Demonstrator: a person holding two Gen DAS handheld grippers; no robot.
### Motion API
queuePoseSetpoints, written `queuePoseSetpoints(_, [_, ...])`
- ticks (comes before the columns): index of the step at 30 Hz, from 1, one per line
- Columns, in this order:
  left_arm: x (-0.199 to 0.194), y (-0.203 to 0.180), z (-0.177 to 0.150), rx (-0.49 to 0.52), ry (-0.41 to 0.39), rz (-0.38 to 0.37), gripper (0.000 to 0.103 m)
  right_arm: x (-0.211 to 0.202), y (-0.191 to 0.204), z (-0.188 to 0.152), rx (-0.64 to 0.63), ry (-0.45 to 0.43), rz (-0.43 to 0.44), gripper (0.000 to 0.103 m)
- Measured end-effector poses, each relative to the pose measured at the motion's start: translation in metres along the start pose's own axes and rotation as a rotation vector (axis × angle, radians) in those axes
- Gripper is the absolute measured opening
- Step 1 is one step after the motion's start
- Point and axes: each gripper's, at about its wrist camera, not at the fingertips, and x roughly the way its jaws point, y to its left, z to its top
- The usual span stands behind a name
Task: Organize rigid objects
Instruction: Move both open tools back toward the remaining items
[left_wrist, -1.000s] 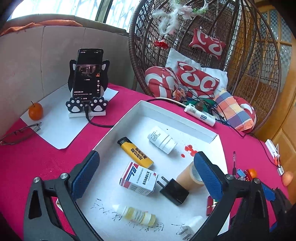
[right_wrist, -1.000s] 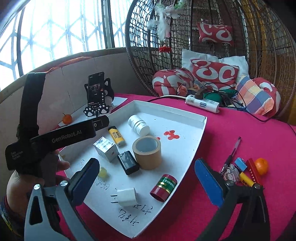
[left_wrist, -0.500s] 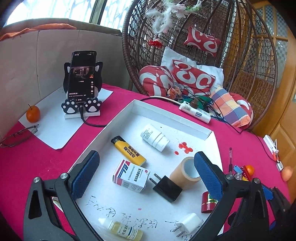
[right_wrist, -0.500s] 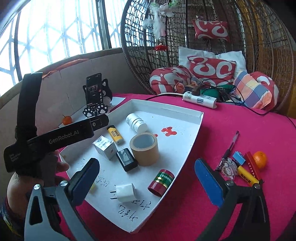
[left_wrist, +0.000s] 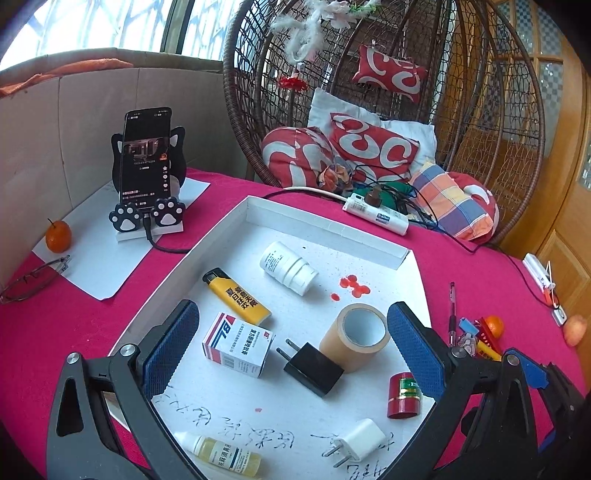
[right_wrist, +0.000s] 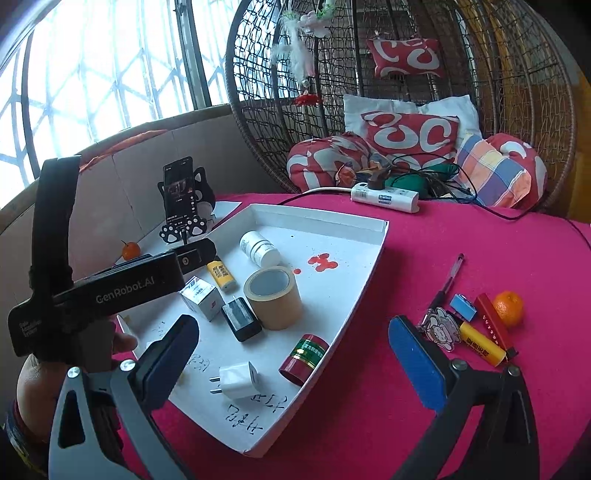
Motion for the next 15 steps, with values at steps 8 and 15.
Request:
queuePoseSetpoints(8, [0.000, -0.020, -0.004, 0.044, 0.010, -0.009, 0.103, -0.008, -0.017, -0.003, 0.041, -0.015, -0.011, 0.103])
queuePoseSetpoints(15, [0.002, -0.039, -0.008, 0.095, 0.026, -0.018, 0.103, -0.017, -0.036, -0.005, 0.093, -0.036, -0.027, 0.103])
